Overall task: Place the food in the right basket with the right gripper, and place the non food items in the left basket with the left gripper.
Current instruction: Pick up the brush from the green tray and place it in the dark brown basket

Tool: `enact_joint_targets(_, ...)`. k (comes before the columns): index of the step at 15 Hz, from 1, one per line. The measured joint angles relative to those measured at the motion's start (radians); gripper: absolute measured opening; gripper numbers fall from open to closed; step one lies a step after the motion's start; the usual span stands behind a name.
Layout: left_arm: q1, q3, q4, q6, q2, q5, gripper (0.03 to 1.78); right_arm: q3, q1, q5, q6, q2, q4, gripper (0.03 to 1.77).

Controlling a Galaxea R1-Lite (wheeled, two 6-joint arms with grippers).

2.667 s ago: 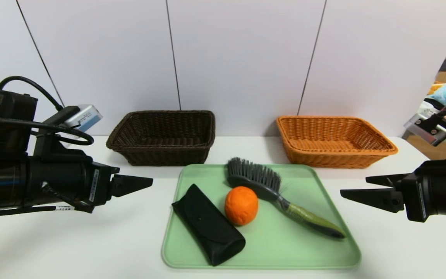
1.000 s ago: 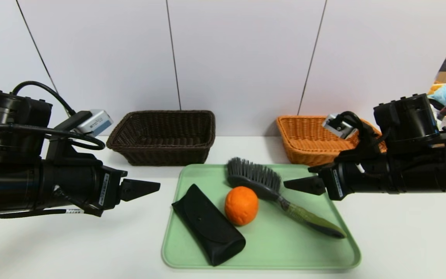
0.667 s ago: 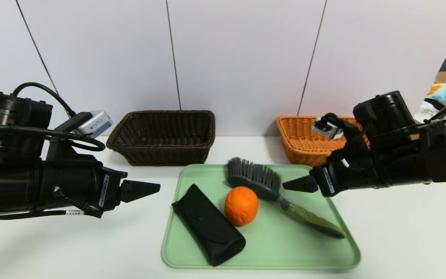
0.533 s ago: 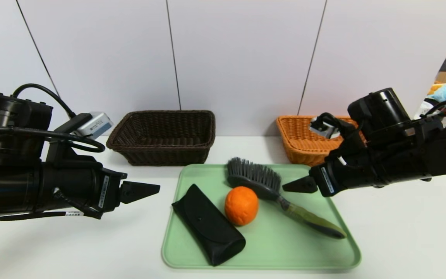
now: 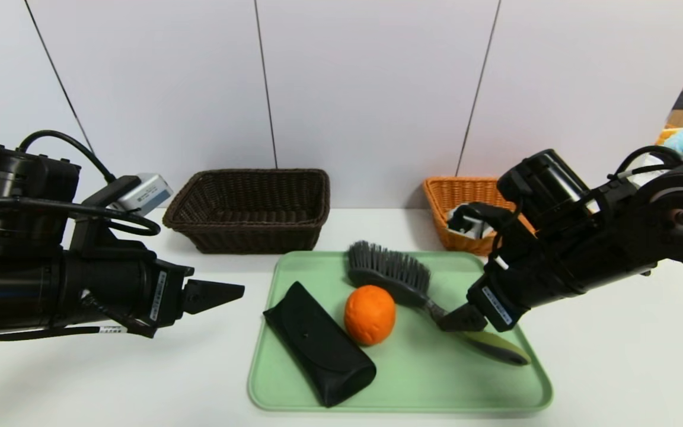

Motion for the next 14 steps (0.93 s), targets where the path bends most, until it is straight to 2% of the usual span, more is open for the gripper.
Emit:
enact_joint_targets(5, 0.001, 0.002, 0.000, -0.002, 0.000, 0.000, 1.69, -0.029, 0.087, -0.092, -0.052, 0.050, -0.001, 1.70)
enact_joint_targets(9, 0.001, 0.011, 0.000, -0.002, -0.003, 0.000, 1.69, -0.049, 0.115, -0.102, -0.054, 0.086, -0.001, 1.70)
enact_joint_targets(14, 0.002, 0.017, -0.001, -0.001, -0.008, 0.001, 1.69, -0.077, 0.090, -0.097, -0.032, 0.143, -0.006, 1.70)
